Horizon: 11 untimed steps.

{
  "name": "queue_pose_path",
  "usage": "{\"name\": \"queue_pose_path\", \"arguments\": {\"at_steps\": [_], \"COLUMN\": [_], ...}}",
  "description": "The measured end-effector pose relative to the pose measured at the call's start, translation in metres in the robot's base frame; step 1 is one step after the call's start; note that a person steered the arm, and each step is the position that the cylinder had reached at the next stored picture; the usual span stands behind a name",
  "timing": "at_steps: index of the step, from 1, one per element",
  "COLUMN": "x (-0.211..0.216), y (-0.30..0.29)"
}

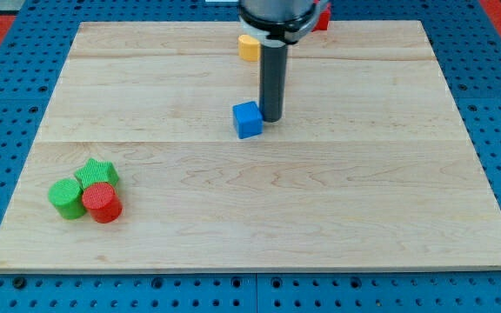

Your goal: Push blue cube towards bottom right

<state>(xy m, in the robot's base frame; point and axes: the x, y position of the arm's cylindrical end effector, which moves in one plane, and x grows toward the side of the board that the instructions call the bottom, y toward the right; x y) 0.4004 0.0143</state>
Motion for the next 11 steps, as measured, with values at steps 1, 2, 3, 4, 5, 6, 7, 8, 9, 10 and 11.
{"name": "queue_pose_path", "arguments": {"at_steps": [1, 2, 3, 4, 5, 6, 7, 8, 9, 10, 11], "x": [0.013, 0.023, 0.023, 0.023, 0.023, 0.023, 0.023, 0.008, -0.003, 0.011, 0.014], "y": [-0.032, -0.057, -0.057, -0.066, -0.074, -0.074, -0.074, -0.074, -0.105, -0.122, -0.128]}}
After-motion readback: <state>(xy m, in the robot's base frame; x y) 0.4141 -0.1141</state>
